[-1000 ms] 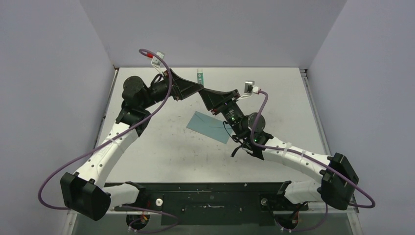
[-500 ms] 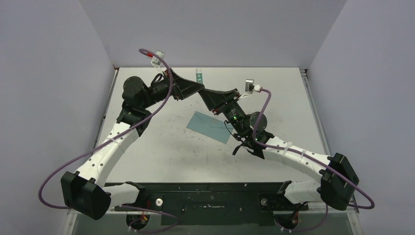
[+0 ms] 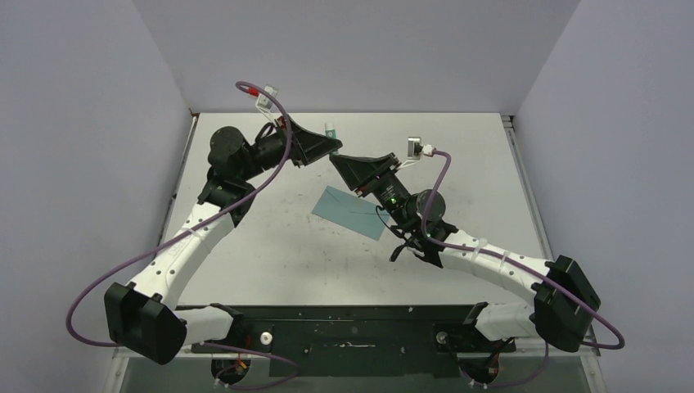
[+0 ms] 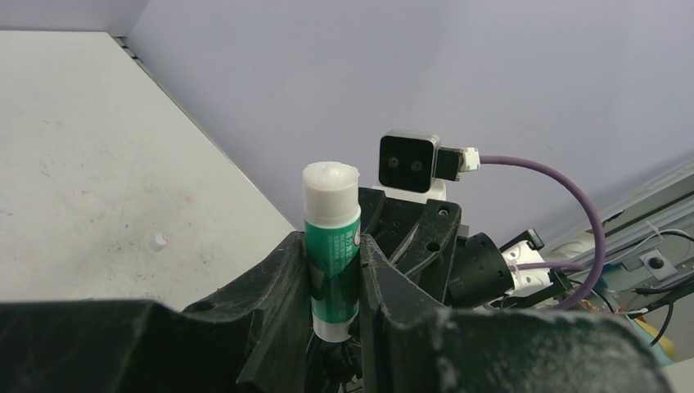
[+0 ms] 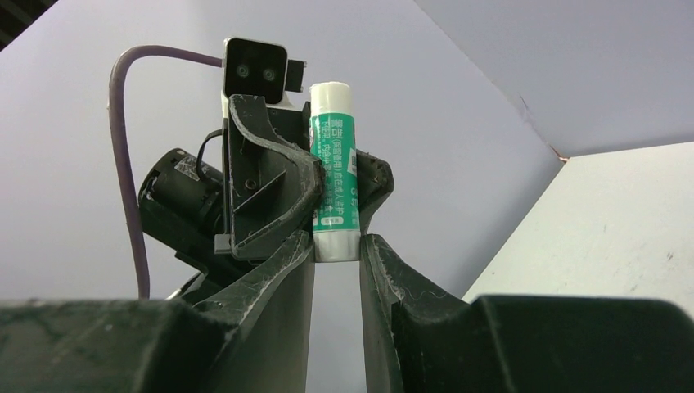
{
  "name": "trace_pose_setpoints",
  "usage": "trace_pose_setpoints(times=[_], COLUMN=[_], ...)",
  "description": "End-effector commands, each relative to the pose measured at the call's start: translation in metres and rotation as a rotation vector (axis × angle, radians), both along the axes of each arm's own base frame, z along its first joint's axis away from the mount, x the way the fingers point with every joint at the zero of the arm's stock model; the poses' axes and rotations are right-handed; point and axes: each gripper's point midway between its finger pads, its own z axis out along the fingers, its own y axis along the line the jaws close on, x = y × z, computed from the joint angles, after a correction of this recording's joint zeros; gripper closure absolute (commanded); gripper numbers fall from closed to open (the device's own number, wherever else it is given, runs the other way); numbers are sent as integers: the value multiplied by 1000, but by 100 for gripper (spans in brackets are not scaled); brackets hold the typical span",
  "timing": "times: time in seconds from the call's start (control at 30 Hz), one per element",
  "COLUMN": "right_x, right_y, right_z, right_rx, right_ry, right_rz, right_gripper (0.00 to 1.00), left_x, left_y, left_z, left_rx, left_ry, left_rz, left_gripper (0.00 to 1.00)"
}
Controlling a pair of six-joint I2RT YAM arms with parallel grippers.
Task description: Place the letter into the envelope and seal it
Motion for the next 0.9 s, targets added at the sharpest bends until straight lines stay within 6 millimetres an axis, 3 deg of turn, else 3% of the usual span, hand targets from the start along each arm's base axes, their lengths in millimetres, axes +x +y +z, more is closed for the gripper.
trace_pose_setpoints(times=[0.0,0.03,0.07,0.13,0.2,0.37,0.5,0.67,0.87], right_x=[-11,-10,-9,-9,-4,9,28,56,80], right_y=[-20,-21,-22,-25,-31,-63,-122,-200,-249], right_z=[35,33,31,24,12,-35,-84,-160,-229], right_rx=[78,60,34,-42,-133,-402,-646,-920,-1048], right_ry=[-70,-66,-64,-60,-25,159,368,712,892], right_rz=[-16,-26,-36,-59,-105,-231,-469,-618,-570], right_gripper=[80,58,46,29,19,13,12,10,9], left_x=[-7,-7,-6,-3,5,26,26,11,-21], left_y=[3,3,4,6,11,33,42,36,20], left_z=[9,7,6,0,-9,-34,-38,-41,-39], left_rx=[10,26,49,104,186,415,484,487,439], left_ry=[-94,-99,-125,-162,-199,-213,-239,-300,-435], left_rz=[1,4,10,27,71,205,233,149,-22], left_gripper=[100,100,100,100,100,100,100,100,100])
